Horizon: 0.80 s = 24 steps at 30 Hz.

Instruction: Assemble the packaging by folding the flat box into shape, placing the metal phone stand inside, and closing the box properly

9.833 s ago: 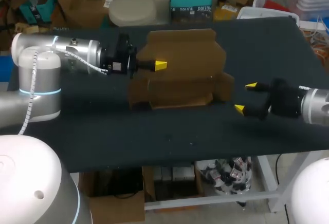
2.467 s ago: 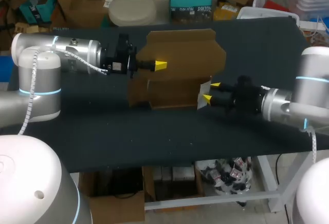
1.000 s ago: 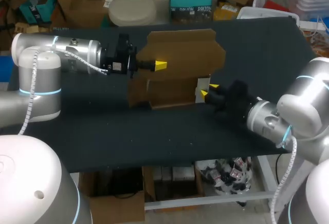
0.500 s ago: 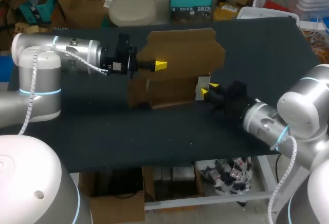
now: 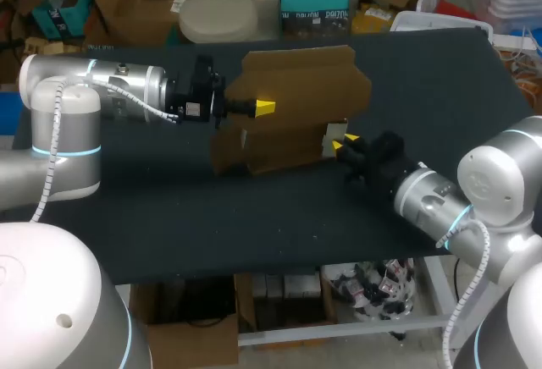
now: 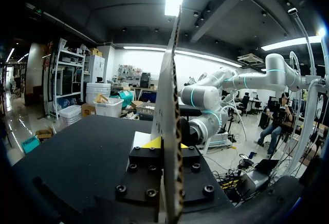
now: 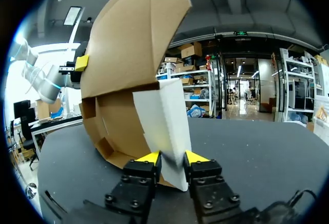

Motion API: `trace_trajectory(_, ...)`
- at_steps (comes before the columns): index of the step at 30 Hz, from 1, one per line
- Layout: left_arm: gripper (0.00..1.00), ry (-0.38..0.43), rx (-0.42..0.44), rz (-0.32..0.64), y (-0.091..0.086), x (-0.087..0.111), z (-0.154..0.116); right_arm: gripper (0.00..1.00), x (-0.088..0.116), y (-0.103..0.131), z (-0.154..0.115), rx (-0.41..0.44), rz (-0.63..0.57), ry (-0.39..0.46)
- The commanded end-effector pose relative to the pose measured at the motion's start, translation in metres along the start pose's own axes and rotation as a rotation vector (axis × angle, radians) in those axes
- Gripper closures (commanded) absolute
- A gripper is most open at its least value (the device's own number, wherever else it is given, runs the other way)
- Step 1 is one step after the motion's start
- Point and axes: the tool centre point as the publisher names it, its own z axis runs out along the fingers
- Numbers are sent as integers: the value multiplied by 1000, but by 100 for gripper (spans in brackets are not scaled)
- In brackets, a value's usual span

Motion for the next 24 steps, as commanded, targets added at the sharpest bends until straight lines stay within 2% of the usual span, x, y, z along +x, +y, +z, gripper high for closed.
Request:
trace_trajectory(1,100,5,1,-1,2,0,0,77,1,-1,7,-3,-1,-37)
trace_trajectory(7,100,5,1,-1,2,0,0,100,1,-1,9,-7,0,-42)
trace_trajectory(13,100,5,1,-1,2,0,0,100,0,0,10,-7,-1,-52)
trace_trajectory(19,100,5,1,-1,2,0,0,87,0,2,11,-6,-5,-63)
trace_trajectory(21,100,5,1,-1,2,0,0,78,0,3,11,-7,-7,-67)
trace_trajectory(24,100,5,1,-1,2,0,0,76,2,5,11,-8,-13,-78)
